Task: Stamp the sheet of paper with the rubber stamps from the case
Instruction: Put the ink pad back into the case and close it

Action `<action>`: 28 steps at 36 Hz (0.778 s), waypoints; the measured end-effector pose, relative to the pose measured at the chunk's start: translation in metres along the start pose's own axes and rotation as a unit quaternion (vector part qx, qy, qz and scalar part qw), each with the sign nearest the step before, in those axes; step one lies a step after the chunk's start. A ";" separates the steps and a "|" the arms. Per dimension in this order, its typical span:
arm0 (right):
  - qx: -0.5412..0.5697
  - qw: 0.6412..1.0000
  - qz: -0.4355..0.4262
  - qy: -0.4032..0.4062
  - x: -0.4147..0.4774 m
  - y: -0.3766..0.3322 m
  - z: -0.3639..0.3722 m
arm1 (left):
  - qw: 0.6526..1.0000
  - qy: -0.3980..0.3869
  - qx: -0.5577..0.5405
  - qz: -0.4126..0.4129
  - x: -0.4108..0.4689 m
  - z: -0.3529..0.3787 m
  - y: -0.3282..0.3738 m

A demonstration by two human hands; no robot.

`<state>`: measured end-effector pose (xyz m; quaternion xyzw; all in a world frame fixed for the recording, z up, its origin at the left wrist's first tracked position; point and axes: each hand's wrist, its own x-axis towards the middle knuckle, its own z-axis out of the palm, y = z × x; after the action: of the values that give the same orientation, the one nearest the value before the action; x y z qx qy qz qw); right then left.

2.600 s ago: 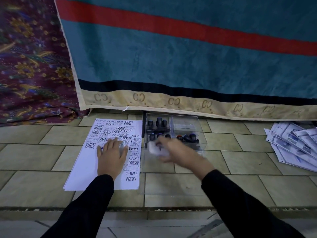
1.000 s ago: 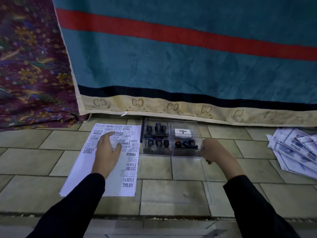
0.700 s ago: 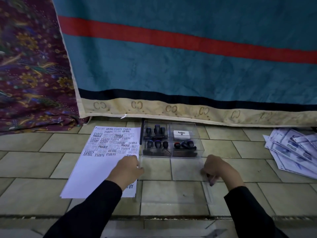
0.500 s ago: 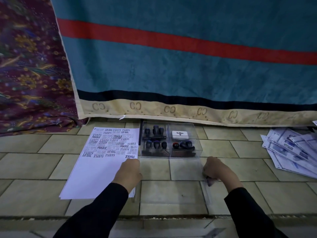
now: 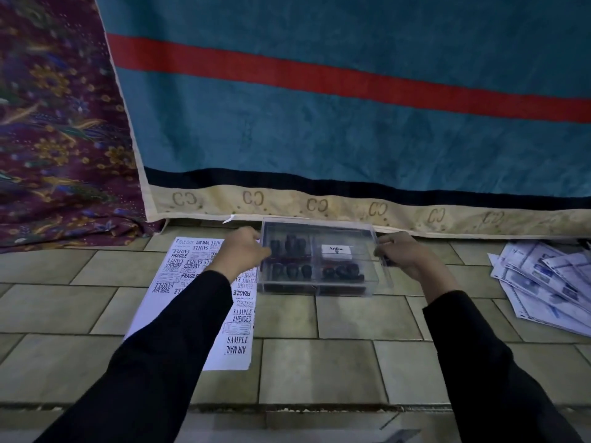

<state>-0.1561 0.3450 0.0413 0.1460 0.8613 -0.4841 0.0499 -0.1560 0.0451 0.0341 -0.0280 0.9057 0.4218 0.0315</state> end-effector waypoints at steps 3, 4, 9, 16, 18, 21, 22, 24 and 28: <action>-0.023 0.999 -0.019 0.046 0.018 0.003 0.007 | 1.000 -0.003 -0.011 0.010 0.011 0.012 -0.004; -0.029 0.998 -0.020 0.057 0.024 0.005 0.010 | 1.000 0.005 -0.022 0.012 0.013 0.016 -0.007; -0.040 0.996 -0.022 0.076 0.050 0.018 0.021 | 0.996 0.063 -0.064 0.005 0.023 0.034 -0.021; -0.073 0.996 0.000 0.049 0.064 0.030 0.025 | 0.993 0.063 -0.099 -0.014 0.036 0.043 -0.033; -0.075 0.996 -0.002 0.050 0.065 0.031 0.024 | 0.992 0.066 -0.105 -0.010 0.037 0.044 -0.034; -0.080 0.996 0.000 0.050 0.066 0.033 0.025 | 0.991 0.071 -0.112 -0.006 0.038 0.045 -0.037; -0.081 0.995 -0.001 0.050 0.067 0.033 0.025 | 0.991 0.072 -0.113 -0.004 0.037 0.045 -0.037; -0.079 0.995 0.001 0.052 0.067 0.034 0.026 | 0.991 0.073 -0.113 0.002 0.037 0.045 -0.038; -0.071 0.995 0.007 0.065 0.069 0.038 0.026 | 0.990 0.075 -0.123 0.006 0.037 0.044 -0.040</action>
<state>-0.2119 0.3552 -0.0191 0.1796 0.8939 -0.4106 0.0078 -0.1887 0.0525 -0.0273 -0.0577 0.8469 0.5269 -0.0433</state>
